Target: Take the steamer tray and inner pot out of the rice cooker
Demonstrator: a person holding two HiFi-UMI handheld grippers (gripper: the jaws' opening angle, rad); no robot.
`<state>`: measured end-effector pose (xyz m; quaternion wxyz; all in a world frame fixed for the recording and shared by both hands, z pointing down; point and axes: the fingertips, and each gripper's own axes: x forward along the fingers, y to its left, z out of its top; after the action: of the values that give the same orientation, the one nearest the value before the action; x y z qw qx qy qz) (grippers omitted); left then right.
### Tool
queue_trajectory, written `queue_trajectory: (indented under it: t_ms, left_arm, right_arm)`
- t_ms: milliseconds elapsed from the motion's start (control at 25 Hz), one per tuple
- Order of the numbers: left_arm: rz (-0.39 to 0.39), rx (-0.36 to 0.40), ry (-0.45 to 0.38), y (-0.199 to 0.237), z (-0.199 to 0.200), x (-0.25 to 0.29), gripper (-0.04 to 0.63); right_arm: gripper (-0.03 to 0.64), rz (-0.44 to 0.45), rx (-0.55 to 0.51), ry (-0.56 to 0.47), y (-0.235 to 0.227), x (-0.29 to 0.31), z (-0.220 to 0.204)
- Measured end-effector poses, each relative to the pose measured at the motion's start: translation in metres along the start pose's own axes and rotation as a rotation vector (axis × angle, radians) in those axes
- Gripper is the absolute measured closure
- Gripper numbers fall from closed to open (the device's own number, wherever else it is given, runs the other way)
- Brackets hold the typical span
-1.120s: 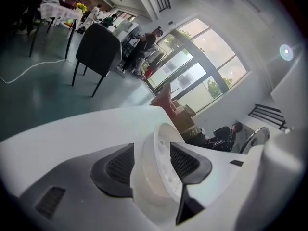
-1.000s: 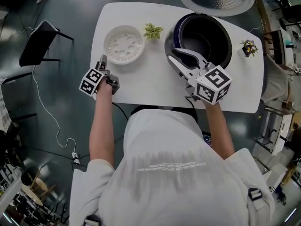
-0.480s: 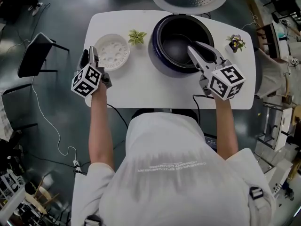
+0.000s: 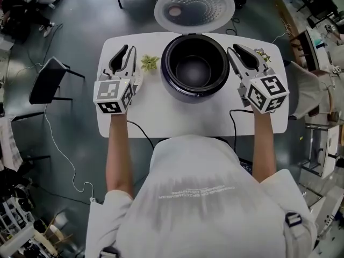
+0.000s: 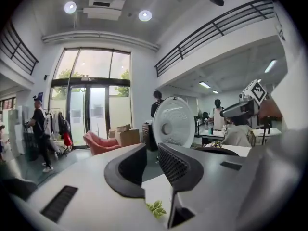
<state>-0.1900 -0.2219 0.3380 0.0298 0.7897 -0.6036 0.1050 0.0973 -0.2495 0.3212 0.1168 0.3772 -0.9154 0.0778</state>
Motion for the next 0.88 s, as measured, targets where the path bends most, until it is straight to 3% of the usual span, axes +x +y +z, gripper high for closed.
queue_trajectory:
  t_ms: [360, 640, 880]
  left_arm:
    - [-0.175, 0.241, -0.045, -0.078, 0.068, 0.031, 0.509]
    - [-0.221, 0.264, -0.073, -0.117, 0.093, 0.036, 0.509]
    - [-0.278, 0.215, 0.050, -0.127, 0.049, 0.043, 0.508]
  right_arm:
    - [0.517, -0.041, -0.043, -0.084, -0.038, -0.028, 0.034]
    - [0.517, -0.030, -0.042, -0.110, -0.054, -0.040, 0.044]
    - [0.509, 0.002, 0.011, -0.080, -0.053, -0.028, 0.022]
